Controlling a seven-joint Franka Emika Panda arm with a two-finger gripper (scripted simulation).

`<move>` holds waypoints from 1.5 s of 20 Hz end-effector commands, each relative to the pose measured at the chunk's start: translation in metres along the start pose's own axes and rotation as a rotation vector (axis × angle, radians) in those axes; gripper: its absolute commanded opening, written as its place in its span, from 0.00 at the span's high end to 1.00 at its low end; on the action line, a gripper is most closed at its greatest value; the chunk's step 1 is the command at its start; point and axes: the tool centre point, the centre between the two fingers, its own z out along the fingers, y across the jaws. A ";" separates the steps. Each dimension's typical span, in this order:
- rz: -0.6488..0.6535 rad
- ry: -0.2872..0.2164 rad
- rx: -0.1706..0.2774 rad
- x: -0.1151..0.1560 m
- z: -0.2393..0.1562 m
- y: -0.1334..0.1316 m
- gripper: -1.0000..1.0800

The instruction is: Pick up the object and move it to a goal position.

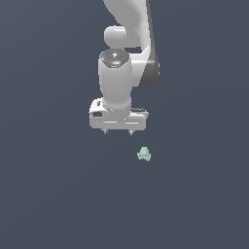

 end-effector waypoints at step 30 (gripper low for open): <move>0.093 -0.013 0.031 0.006 0.027 -0.035 0.04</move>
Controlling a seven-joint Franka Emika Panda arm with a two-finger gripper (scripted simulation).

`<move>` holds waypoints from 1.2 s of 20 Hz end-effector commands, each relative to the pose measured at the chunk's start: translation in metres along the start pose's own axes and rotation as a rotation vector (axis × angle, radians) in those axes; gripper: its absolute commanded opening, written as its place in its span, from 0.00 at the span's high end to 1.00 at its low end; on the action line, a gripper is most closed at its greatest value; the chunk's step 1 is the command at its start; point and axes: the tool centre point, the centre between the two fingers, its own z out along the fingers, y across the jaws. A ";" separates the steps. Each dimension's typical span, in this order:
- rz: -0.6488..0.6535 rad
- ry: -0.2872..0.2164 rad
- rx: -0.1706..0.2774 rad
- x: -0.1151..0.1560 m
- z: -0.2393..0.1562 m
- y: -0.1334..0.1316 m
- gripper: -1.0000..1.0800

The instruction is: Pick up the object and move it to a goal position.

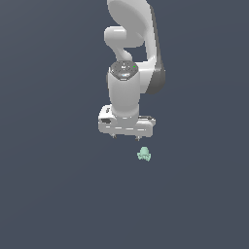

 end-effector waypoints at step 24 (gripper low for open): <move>0.331 -0.028 -0.036 0.000 0.083 -0.087 0.04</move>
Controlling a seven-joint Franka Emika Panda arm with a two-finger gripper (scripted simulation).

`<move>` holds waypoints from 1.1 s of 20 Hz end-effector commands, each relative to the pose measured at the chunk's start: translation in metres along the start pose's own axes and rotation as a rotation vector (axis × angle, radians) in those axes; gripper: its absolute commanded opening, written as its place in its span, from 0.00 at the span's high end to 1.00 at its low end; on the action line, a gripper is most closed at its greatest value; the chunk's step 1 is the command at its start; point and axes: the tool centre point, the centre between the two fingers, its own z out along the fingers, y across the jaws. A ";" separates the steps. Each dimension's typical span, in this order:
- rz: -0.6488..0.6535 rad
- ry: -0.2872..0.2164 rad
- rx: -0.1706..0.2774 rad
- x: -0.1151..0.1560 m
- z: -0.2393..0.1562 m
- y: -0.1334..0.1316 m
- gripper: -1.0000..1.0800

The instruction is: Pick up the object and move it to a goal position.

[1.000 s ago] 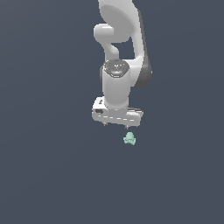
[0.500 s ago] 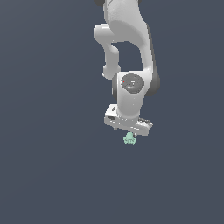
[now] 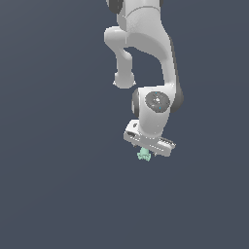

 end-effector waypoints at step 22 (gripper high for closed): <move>0.022 0.000 -0.003 -0.002 0.055 -0.004 0.04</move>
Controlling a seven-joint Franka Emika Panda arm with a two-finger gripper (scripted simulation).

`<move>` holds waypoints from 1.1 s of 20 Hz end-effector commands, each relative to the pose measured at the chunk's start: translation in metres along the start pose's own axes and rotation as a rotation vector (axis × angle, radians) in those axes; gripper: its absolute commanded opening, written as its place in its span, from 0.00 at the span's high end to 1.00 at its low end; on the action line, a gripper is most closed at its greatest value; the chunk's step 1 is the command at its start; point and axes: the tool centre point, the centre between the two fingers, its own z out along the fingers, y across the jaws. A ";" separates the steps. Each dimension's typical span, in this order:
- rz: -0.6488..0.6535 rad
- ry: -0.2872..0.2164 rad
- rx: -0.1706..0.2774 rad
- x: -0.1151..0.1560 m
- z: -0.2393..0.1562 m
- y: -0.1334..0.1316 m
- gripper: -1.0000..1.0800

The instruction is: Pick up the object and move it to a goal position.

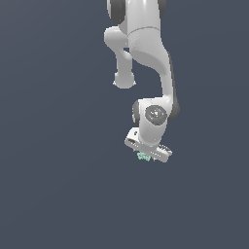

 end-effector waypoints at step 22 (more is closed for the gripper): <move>0.000 0.001 0.001 -0.006 -0.013 0.003 1.00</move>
